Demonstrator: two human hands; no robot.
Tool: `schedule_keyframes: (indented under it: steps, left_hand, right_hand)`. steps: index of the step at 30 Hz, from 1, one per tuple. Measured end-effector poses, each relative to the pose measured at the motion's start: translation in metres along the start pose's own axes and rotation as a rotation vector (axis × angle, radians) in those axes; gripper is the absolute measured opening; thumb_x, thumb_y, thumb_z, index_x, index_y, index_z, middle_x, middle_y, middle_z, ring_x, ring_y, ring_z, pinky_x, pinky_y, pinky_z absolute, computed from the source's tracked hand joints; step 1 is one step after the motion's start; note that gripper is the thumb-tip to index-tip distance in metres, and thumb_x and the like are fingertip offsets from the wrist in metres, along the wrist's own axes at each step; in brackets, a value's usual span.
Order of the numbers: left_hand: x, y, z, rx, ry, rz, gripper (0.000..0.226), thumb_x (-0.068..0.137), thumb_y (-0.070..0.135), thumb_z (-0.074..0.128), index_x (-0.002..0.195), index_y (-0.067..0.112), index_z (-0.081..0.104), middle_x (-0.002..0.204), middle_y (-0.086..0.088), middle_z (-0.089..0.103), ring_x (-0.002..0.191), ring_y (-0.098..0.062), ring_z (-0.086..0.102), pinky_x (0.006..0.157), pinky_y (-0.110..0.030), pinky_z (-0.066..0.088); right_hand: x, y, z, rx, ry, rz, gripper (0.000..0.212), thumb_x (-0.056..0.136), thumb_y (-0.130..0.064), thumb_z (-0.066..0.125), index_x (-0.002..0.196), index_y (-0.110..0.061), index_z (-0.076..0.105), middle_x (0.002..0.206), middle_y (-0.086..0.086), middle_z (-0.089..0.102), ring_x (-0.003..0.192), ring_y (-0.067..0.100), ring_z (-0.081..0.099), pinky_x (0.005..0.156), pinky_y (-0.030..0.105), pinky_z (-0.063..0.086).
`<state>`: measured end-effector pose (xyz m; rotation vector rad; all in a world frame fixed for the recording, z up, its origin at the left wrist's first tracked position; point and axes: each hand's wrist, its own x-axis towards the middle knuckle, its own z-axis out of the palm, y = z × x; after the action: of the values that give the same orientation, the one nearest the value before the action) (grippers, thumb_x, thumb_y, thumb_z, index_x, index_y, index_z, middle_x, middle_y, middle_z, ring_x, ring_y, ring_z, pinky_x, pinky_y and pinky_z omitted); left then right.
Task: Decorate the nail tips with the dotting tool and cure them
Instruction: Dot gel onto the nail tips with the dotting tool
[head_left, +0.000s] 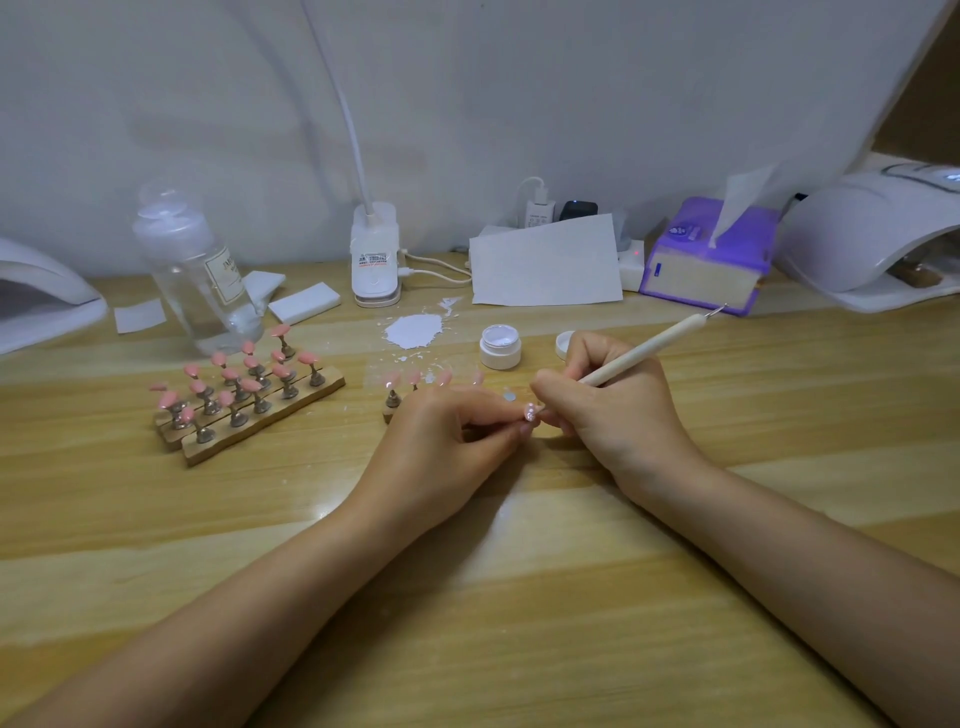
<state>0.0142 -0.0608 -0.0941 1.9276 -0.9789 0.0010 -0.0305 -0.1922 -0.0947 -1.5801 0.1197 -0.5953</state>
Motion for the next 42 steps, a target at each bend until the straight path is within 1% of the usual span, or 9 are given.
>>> schedule_keyframes:
  steps: [3, 8, 20, 22, 24, 28, 31, 37, 42]
  left_hand:
    - [-0.0001, -0.0021, 0.0006, 0.056, 0.011, 0.024, 0.022, 0.080, 0.008, 0.068, 0.084, 0.028, 0.075, 0.071, 0.022, 0.068, 0.068, 0.012, 0.057, 0.109, -0.014, 0.016]
    - [0.0008, -0.0037, 0.0003, 0.075, -0.003, 0.020, 0.021, 0.081, 0.009, 0.068, 0.087, 0.028, 0.073, 0.058, 0.036, 0.057, 0.066, 0.016, 0.055, 0.099, 0.004, 0.006]
    - [0.0008, -0.0051, 0.0008, 0.089, -0.005, 0.018, 0.018, 0.081, 0.011, 0.068, 0.089, 0.025, 0.074, 0.056, 0.037, 0.055, 0.068, 0.018, 0.053, 0.094, 0.008, 0.002]
    - [0.0000, -0.0049, 0.0008, 0.078, -0.002, 0.020, 0.018, 0.081, 0.010, 0.068, 0.089, 0.025, 0.074, 0.060, 0.036, 0.058, 0.068, 0.016, 0.055, 0.101, 0.002, 0.004]
    - [-0.0006, -0.0037, 0.0005, 0.039, 0.007, 0.010, 0.018, 0.080, 0.009, 0.069, 0.089, 0.024, 0.075, 0.074, 0.028, 0.067, 0.076, 0.009, 0.060, 0.112, -0.019, 0.017]
    - [-0.0007, -0.0021, 0.0011, 0.017, 0.025, 0.021, 0.025, 0.079, 0.007, 0.069, 0.091, 0.029, 0.072, 0.084, 0.011, 0.072, 0.075, 0.012, 0.058, 0.111, -0.025, 0.022]
    - [-0.0007, -0.0021, 0.0012, -0.011, 0.015, -0.001, 0.023, 0.079, 0.007, 0.069, 0.093, 0.026, 0.072, 0.082, 0.009, 0.073, 0.073, 0.007, 0.060, 0.108, -0.045, 0.030]
    - [-0.0011, -0.0021, 0.0013, -0.008, 0.007, -0.004, 0.020, 0.080, 0.009, 0.068, 0.088, 0.026, 0.075, 0.079, 0.019, 0.069, 0.070, 0.006, 0.059, 0.107, -0.046, 0.029]
    - [-0.0008, -0.0028, 0.0013, -0.042, -0.002, -0.015, 0.018, 0.080, 0.007, 0.067, 0.090, 0.020, 0.074, 0.080, 0.003, 0.072, 0.075, -0.010, 0.064, 0.099, -0.055, 0.038]
  right_hand:
    - [0.0003, 0.0007, -0.0003, 0.014, 0.010, 0.005, 0.040, 0.071, 0.015, 0.054, 0.049, -0.011, 0.033, 0.031, -0.010, 0.040, 0.034, -0.001, 0.050, 0.038, 0.011, 0.035]
    - [0.0005, 0.0014, -0.0003, 0.004, 0.000, 0.005, 0.039, 0.071, 0.013, 0.054, 0.049, -0.012, 0.033, 0.031, -0.009, 0.043, 0.033, -0.001, 0.047, 0.038, 0.012, 0.034]
    - [0.0007, 0.0022, -0.0014, 0.006, 0.015, 0.008, 0.040, 0.071, 0.012, 0.056, 0.049, -0.012, 0.033, 0.032, -0.010, 0.040, 0.037, 0.002, 0.051, 0.039, 0.012, 0.034]
    - [0.0007, 0.0029, -0.0013, 0.004, 0.021, 0.006, 0.039, 0.070, 0.011, 0.056, 0.049, -0.013, 0.033, 0.033, -0.010, 0.040, 0.036, 0.002, 0.049, 0.039, 0.013, 0.034]
    - [0.0008, 0.0033, -0.0016, -0.011, 0.028, 0.003, 0.039, 0.068, 0.009, 0.058, 0.047, -0.014, 0.034, 0.035, -0.010, 0.040, 0.036, 0.005, 0.043, 0.039, 0.014, 0.033]
    - [0.0013, 0.0037, -0.0017, 0.001, 0.021, 0.014, 0.039, 0.070, 0.010, 0.057, 0.049, -0.013, 0.033, 0.034, -0.011, 0.039, 0.037, 0.002, 0.049, 0.042, 0.016, 0.037]
    - [0.0013, 0.0037, -0.0012, 0.012, 0.014, 0.011, 0.040, 0.071, 0.012, 0.055, 0.049, -0.013, 0.033, 0.032, -0.010, 0.041, 0.036, 0.001, 0.050, 0.040, 0.013, 0.036]
    - [0.0014, 0.0044, -0.0018, 0.009, 0.019, 0.013, 0.040, 0.071, 0.011, 0.056, 0.049, -0.013, 0.033, 0.034, -0.012, 0.039, 0.036, 0.001, 0.048, 0.043, 0.016, 0.038]
    - [0.0013, 0.0039, -0.0019, -0.011, 0.017, 0.001, 0.040, 0.069, 0.011, 0.057, 0.048, -0.013, 0.033, 0.034, -0.011, 0.040, 0.035, 0.003, 0.044, 0.042, 0.014, 0.034]
